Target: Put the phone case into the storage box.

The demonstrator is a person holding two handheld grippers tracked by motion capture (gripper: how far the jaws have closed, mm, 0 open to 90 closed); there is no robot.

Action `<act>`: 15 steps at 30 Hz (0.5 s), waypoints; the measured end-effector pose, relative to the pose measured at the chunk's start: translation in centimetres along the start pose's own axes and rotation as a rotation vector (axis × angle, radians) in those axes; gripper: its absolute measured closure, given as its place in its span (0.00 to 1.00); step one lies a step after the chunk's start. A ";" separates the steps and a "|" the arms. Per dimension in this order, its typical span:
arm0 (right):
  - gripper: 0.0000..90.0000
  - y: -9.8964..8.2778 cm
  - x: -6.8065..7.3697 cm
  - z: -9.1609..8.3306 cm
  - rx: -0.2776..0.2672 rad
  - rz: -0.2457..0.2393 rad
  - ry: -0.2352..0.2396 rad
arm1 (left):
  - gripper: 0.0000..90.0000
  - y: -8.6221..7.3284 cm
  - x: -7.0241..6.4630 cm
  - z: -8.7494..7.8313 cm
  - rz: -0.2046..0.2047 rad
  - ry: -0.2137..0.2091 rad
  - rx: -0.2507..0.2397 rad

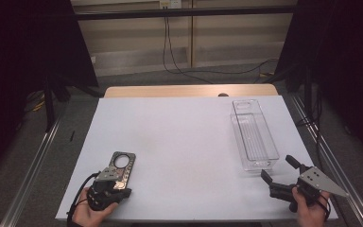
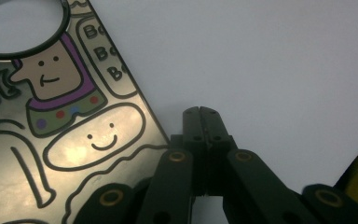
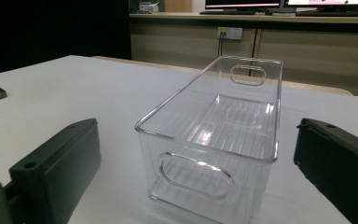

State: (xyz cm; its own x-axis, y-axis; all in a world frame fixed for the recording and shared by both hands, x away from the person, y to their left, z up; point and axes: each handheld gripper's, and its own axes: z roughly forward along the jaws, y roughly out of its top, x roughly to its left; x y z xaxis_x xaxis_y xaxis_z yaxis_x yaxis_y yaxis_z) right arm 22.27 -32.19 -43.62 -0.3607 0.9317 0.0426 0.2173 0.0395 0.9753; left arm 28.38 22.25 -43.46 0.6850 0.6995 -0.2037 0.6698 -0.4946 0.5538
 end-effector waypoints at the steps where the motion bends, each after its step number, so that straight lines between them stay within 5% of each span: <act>1: 0.00 0.0 0.0 0.0 0.000 0.000 0.001 | 1.00 0.0 0.1 0.0 -0.005 -0.002 -0.002; 15: 0.00 0.0 0.0 0.0 -0.001 -0.001 0.000 | 1.00 -0.7 0.7 -0.6 -0.010 0.024 -0.019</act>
State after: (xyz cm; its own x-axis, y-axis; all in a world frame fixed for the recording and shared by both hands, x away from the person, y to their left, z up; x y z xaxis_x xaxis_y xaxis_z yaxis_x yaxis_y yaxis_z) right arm 22.28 -32.23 -43.62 -0.3610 0.9317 0.0414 0.2159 0.0403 0.9756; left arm 28.14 23.40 -43.50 0.6714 0.7165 -0.1897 0.6705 -0.4782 0.5672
